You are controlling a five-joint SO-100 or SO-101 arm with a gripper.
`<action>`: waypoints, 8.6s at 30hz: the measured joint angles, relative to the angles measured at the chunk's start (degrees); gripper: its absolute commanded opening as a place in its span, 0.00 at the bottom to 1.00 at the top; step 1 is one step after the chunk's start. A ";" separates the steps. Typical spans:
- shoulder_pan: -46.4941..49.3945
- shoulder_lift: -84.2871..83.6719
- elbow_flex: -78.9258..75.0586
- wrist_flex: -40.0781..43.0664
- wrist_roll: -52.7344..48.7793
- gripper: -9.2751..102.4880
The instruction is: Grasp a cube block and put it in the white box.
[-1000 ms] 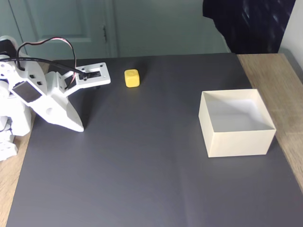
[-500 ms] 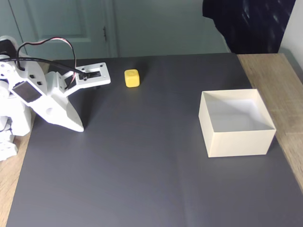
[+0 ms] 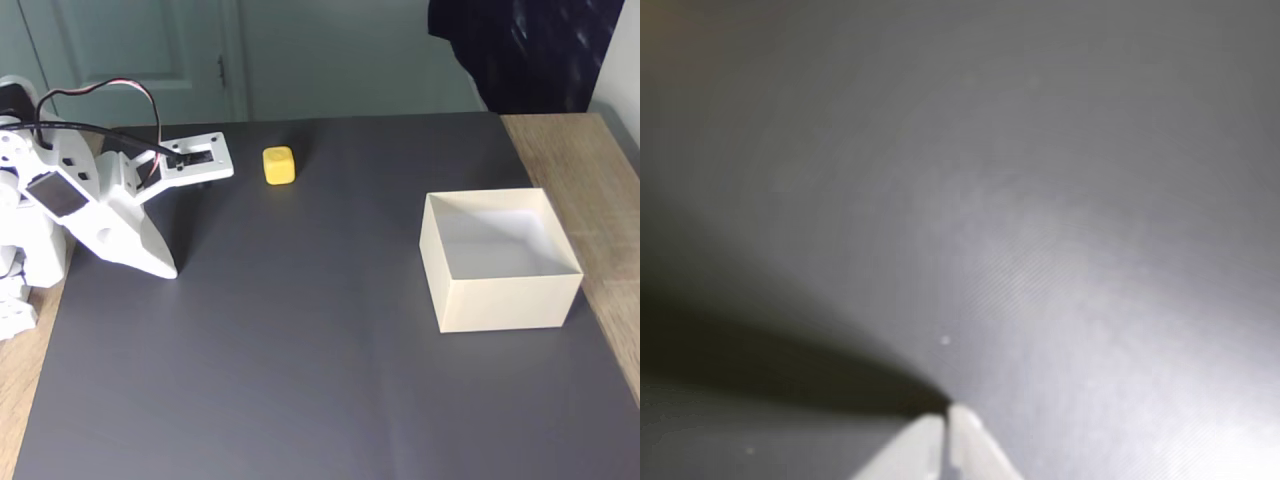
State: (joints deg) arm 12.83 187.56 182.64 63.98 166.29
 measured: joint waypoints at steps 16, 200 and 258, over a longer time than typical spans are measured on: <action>0.00 0.00 0.00 0.00 0.00 0.09; -17.05 -88.77 -59.33 -57.22 10.90 0.08; 13.18 -119.09 -91.41 -76.99 15.56 0.09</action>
State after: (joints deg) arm 26.02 68.47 91.23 -13.01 181.85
